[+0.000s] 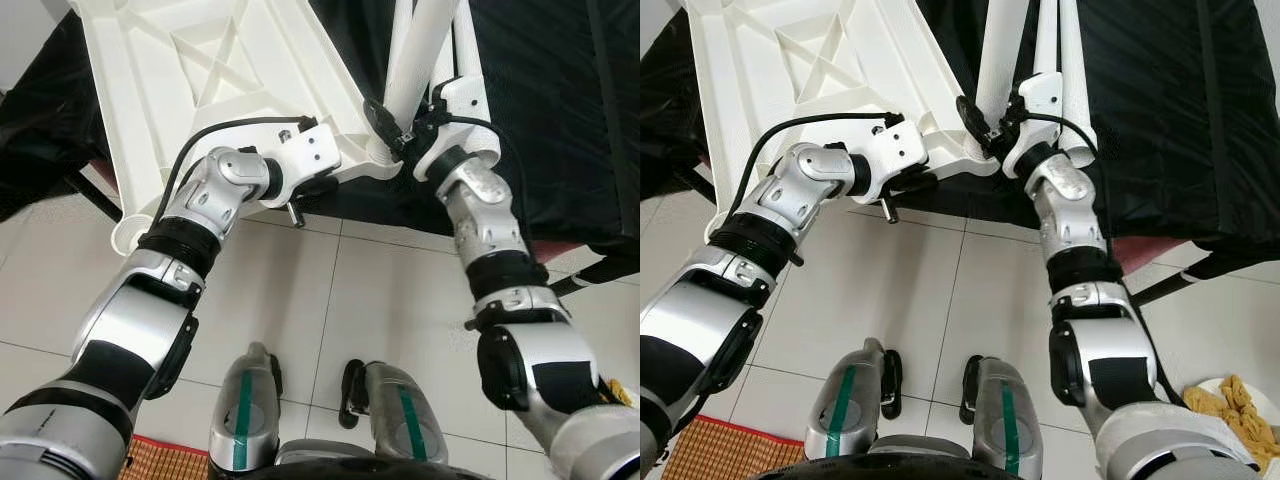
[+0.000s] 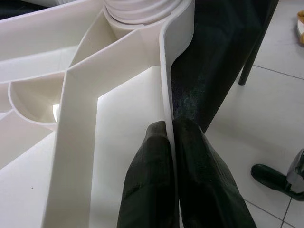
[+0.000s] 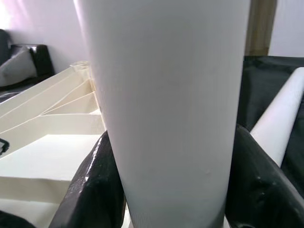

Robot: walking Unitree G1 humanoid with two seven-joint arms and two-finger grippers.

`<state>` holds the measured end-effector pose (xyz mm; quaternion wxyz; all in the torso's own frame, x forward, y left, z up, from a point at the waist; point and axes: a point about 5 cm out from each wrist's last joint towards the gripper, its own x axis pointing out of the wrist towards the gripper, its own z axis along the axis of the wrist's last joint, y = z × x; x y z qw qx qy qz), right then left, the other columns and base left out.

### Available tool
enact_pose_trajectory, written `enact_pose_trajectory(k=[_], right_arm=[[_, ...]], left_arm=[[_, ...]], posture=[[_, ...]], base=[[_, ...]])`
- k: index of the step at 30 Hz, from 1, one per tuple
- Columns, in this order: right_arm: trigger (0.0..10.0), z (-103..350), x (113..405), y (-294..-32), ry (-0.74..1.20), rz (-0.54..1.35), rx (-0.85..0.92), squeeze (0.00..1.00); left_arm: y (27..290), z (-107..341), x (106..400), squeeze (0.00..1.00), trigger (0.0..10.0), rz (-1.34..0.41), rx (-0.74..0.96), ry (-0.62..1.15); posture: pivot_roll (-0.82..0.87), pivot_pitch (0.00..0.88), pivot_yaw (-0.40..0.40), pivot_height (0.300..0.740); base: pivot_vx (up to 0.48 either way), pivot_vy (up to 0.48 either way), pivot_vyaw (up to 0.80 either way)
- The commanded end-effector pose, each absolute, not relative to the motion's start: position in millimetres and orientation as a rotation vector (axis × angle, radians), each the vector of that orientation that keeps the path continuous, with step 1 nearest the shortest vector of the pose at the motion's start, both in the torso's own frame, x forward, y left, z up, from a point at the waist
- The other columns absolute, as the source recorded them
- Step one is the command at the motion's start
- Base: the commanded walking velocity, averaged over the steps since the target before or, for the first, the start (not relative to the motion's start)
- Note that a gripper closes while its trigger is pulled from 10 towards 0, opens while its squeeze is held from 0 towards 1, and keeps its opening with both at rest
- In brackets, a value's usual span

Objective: Building children table

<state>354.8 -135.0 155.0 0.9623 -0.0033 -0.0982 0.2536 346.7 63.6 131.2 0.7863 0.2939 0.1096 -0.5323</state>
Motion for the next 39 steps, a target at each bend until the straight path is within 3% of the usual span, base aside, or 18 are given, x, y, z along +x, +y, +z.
enact_pose_trajectory(k=[1,12,22,34,35,36,39], right_arm=[[10.0,144,353,-135,-0.153,0.471,0.026,0.00],[10.0,143,348,-128,-0.163,0.303,0.051,0.00],[10.0,140,339,-119,-0.154,0.008,0.076,0.00],[10.0,137,335,-116,-0.127,-0.013,0.099,0.00],[10.0,137,335,-118,-0.131,-0.016,0.104,0.23],[10.0,138,335,-121,-0.136,-0.021,0.105,1.00],[10.0,139,335,-123,-0.140,-0.025,0.105,1.00]], left_arm=[[66,142,350,0.00,10.0,-1.111,0.634,0.174],[68,143,350,0.00,10.0,-1.099,0.634,0.172],[72,143,350,0.00,10.0,-1.089,0.636,0.178],[73,145,351,0.00,10.0,-1.083,0.635,0.170],[72,146,351,0.00,10.0,-1.082,0.634,0.166],[72,146,352,0.00,10.0,-1.081,0.631,0.163],[72,147,352,0.00,10.0,-1.079,0.629,0.162]], posture=[[-0.03,0.007,0.003,0.740],[-0.02,0.018,-0.005,0.740],[-0.01,0.026,-0.009,0.740],[-0.01,0.027,-0.006,0.740],[-0.01,0.028,-0.006,0.740],[-0.02,0.029,-0.007,0.740],[-0.02,0.029,-0.008,0.740]], base=[[0.000,0.000,0.00],[0.000,0.000,0.00],[0.000,0.000,0.00],[0.000,0.000,0.00],[0.000,0.000,0.00],[0.000,0.000,0.00],[0.000,0.000,0.00]])
